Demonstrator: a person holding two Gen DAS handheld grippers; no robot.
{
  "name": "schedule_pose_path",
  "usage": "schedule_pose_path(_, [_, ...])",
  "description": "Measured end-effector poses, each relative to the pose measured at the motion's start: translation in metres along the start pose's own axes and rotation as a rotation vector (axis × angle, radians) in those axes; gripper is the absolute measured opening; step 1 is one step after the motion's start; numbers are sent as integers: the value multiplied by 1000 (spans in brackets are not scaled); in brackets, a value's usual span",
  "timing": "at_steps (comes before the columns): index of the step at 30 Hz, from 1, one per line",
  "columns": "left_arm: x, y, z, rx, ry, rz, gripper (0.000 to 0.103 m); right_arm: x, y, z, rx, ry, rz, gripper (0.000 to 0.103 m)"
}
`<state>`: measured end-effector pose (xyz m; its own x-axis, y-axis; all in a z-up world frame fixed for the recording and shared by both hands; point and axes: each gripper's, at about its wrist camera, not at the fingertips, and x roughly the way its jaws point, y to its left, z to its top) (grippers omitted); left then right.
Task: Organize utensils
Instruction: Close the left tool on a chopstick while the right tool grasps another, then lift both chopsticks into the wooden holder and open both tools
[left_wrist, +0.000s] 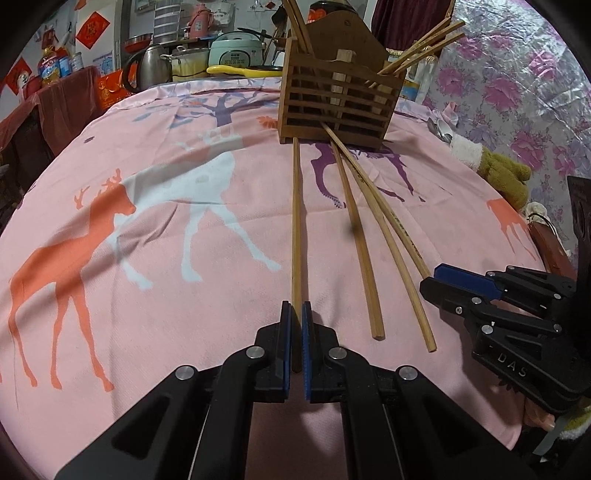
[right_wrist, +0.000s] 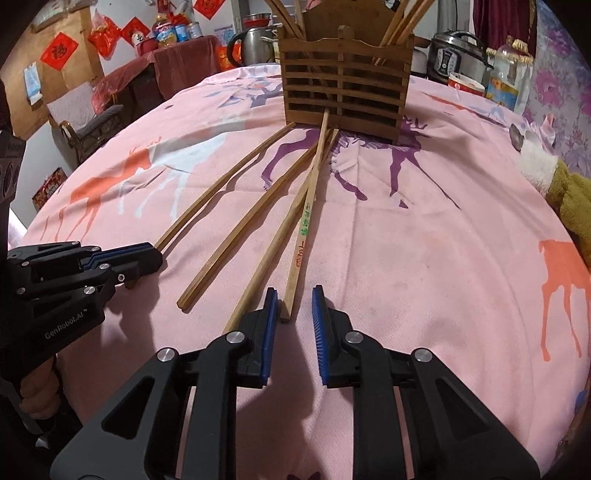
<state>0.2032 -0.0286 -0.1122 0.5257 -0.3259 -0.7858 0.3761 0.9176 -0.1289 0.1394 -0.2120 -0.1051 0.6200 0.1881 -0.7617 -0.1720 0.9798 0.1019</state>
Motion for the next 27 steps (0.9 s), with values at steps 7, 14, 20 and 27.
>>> schedule_pose_path(7, [-1, 1, -2, -7, 0, 1, 6, -11, 2, -2, -15, -45, -31, 6])
schedule_pose_path(14, [-27, 0, 6, -12, -50, 30, 6, -51, -17, 2, 60, -149, -12, 5])
schedule_pose_path(20, [-78, -2, 27, -6, -162, 35, 6, -107, -28, 16, 81, -301, -18, 6])
schedule_pose_path(27, [-124, -13, 67, 28, -237, -8, 6, -157, -43, 50, 105, -431, -4, 6])
